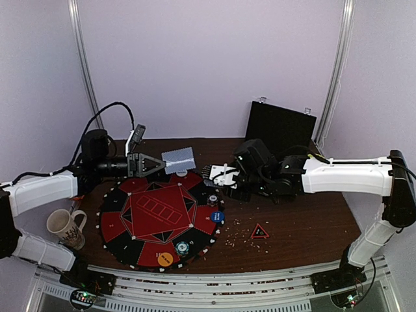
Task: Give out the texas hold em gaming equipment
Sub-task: Pick up the poker card from the face-down deck piles, then distribute the poker card in the small blind area.
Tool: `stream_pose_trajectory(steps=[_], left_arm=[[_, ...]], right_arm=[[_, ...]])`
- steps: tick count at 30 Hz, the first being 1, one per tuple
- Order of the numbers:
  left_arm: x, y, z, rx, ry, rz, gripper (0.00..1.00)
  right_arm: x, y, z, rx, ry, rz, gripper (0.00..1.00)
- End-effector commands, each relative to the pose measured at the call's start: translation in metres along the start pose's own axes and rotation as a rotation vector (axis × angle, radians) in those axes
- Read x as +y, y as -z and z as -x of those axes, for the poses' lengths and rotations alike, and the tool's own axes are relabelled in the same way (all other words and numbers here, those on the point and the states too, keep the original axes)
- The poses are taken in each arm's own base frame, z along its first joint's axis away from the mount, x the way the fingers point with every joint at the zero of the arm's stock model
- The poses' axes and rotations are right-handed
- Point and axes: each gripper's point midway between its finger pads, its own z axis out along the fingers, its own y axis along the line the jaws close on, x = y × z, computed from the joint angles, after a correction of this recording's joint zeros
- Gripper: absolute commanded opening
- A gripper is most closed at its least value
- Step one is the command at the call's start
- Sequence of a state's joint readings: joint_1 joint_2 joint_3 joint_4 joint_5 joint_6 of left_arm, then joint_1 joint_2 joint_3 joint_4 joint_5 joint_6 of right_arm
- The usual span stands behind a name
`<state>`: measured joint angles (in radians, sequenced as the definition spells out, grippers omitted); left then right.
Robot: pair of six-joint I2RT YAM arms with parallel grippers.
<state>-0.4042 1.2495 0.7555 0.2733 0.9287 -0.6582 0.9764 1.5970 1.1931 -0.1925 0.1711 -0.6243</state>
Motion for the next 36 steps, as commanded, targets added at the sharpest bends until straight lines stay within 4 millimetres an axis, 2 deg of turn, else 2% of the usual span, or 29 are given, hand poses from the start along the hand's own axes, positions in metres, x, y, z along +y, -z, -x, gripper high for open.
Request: stream_pose_trajectory(steps=[1, 6, 14, 27, 32, 36], left_arm=[[0.014, 0.011, 0.003, -0.009, -0.005, 0.048, 0.00], [0.048, 0.009, -0.021, 0.059, 0.043, 0.164, 0.00], [0.065, 0.005, -0.032, 0.081, 0.076, 0.190, 0.00], [0.072, -0.015, -0.039, 0.112, 0.108, 0.161, 0.00], [0.065, -0.037, -0.033, 0.121, 0.079, 0.123, 0.00], [0.058, -0.060, -0.043, 0.149, 0.087, 0.104, 0.00]], right_arm=[[-0.013, 0.012, 0.005, -0.031, -0.027, -0.036, 0.49], [-0.016, 0.016, 0.006, -0.033, -0.029, -0.042, 0.48], [-0.015, 0.020, 0.004, -0.034, -0.036, -0.028, 0.48], [-0.015, 0.017, -0.010, -0.010, -0.068, -0.024, 0.48], [-0.022, 0.017, -0.015, 0.002, -0.083, -0.039, 0.49], [-0.026, 0.020, -0.022, 0.027, -0.099, -0.051, 0.48]])
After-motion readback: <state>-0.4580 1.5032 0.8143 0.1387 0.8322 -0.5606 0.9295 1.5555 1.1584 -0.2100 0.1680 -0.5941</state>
